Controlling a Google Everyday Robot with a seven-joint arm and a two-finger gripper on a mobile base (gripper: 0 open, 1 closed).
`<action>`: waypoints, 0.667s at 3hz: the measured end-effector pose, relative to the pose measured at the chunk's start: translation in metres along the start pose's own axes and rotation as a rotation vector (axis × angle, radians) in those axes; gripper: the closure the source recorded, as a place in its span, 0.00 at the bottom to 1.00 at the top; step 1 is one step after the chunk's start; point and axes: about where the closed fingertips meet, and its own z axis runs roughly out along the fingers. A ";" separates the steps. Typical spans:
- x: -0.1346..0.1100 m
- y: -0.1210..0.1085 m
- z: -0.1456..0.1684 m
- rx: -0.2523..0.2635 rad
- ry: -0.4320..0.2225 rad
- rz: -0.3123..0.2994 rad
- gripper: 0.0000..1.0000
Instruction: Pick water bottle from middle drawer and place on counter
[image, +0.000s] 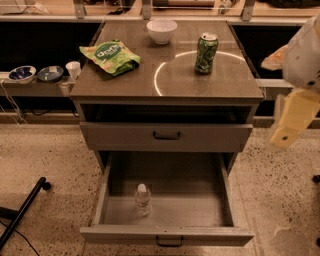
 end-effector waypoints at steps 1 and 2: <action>-0.062 0.049 0.086 -0.120 -0.232 -0.071 0.00; -0.081 0.072 0.147 -0.163 -0.327 -0.156 0.00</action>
Offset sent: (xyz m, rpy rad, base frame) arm -0.0103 0.1646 -0.2107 0.3933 0.0438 0.4072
